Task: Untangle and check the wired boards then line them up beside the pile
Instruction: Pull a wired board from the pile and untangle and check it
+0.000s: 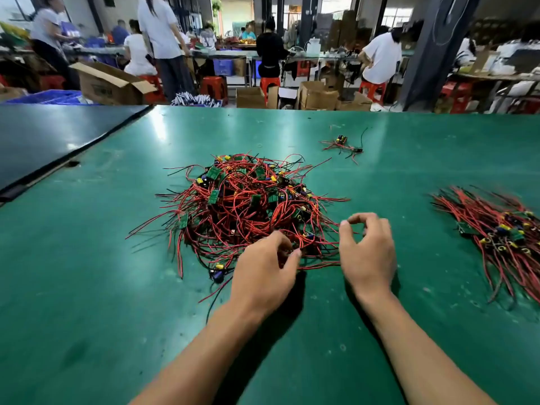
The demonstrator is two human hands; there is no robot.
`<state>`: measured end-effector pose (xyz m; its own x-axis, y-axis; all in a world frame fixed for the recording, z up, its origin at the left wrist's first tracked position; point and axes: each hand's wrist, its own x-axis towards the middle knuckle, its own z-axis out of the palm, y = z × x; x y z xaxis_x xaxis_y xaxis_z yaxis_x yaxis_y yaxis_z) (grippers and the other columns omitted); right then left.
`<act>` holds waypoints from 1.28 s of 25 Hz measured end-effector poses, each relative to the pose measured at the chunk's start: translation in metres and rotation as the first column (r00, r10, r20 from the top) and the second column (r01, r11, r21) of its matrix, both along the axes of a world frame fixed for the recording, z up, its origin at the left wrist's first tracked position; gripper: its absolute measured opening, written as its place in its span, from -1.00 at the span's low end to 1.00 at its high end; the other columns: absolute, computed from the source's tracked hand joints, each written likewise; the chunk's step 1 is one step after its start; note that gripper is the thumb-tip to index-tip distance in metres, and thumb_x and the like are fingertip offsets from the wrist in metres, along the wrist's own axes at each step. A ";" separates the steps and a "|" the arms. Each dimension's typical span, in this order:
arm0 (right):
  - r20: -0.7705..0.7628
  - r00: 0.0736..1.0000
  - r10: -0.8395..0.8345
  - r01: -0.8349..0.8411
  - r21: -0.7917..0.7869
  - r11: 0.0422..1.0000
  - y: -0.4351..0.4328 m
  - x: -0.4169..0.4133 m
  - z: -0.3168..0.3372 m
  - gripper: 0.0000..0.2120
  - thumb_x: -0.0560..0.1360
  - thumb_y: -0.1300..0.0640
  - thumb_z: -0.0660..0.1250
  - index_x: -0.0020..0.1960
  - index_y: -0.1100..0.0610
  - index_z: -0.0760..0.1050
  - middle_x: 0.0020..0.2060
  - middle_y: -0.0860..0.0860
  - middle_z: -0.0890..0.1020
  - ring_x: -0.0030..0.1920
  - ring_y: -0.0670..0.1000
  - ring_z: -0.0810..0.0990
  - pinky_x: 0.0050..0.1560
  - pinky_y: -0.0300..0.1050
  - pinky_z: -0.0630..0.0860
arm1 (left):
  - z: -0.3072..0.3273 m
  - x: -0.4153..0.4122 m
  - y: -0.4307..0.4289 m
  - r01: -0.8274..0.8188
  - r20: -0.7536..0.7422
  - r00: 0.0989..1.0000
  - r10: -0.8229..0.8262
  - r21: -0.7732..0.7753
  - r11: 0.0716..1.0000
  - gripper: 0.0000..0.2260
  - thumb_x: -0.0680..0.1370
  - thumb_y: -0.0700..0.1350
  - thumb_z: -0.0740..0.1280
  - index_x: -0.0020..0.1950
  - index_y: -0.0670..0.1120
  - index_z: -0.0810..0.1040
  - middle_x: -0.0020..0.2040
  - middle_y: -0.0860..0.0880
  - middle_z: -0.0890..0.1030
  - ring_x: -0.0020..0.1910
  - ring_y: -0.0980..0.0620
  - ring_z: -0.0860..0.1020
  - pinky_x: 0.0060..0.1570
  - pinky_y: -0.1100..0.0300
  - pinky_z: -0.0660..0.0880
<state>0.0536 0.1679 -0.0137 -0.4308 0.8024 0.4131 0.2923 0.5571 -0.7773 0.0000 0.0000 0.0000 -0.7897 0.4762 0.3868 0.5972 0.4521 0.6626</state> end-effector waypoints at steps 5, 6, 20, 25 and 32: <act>0.092 0.982 0.165 -0.151 -0.145 0.978 0.014 -0.005 -0.002 -0.86 0.56 -0.07 0.36 -0.15 -0.08 0.52 -0.11 -0.04 0.55 -0.12 -0.05 0.51 -0.11 -0.20 0.27 | -0.012 -0.022 0.009 0.000 -0.068 0.998 -0.001 -0.013 1.000 -0.86 0.48 0.02 0.44 -0.14 -0.02 0.57 -0.24 0.11 0.58 -0.23 0.09 0.52 -0.17 0.08 0.52; 0.104 0.972 0.211 -0.194 -0.147 0.970 0.014 -0.004 -0.001 -0.88 0.56 -0.07 0.36 -0.14 -0.09 0.54 -0.10 -0.06 0.55 -0.11 -0.12 0.51 -0.11 -0.26 0.30 | -0.011 -0.026 0.009 -0.006 -0.041 0.999 0.008 0.031 0.999 -0.87 0.47 0.00 0.46 -0.16 -0.02 0.58 -0.26 0.12 0.59 -0.24 0.10 0.53 -0.18 0.08 0.53; 0.063 0.940 0.336 -0.335 -0.036 0.942 0.019 0.019 0.015 -0.86 0.46 0.20 0.50 -0.03 0.01 0.64 -0.08 -0.04 0.64 -0.16 -0.14 0.59 -0.07 -0.41 0.43 | -0.002 -0.009 0.002 0.095 -0.077 0.994 -0.081 0.191 0.977 -0.88 0.50 -0.09 0.45 -0.19 -0.08 0.59 -0.36 0.12 0.56 -0.37 0.16 0.50 -0.32 0.18 0.47; -0.277 0.939 0.206 -0.258 -0.169 0.951 0.017 0.018 0.012 -0.92 0.54 0.10 0.45 0.02 -0.04 0.62 -0.05 0.00 0.67 -0.18 0.02 0.64 -0.07 -0.12 0.58 | -0.003 0.002 -0.001 0.084 -0.057 0.996 -0.071 0.293 0.952 -0.89 0.56 -0.08 0.39 -0.15 -0.04 0.56 -0.43 0.10 0.49 -0.47 0.10 0.43 -0.44 0.27 0.32; -0.626 0.771 0.120 -0.519 -0.507 0.689 0.020 0.012 0.022 -0.88 0.62 0.20 0.30 0.02 0.17 0.61 -0.25 0.03 0.63 -0.35 -0.03 0.60 -0.28 -0.21 0.61 | -0.003 -0.007 0.004 -0.019 0.098 0.995 -0.025 0.426 0.904 -0.80 0.63 -0.06 0.27 -0.19 -0.02 0.51 -0.44 -0.09 0.48 -0.50 -0.02 0.40 -0.51 0.06 0.32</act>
<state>0.0658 0.1883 0.0081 -0.5952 0.7964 0.1077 -0.3514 -0.1374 -0.9261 -0.0072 0.0037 -0.0031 -0.8333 0.2859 0.4732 0.5194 0.1118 0.8472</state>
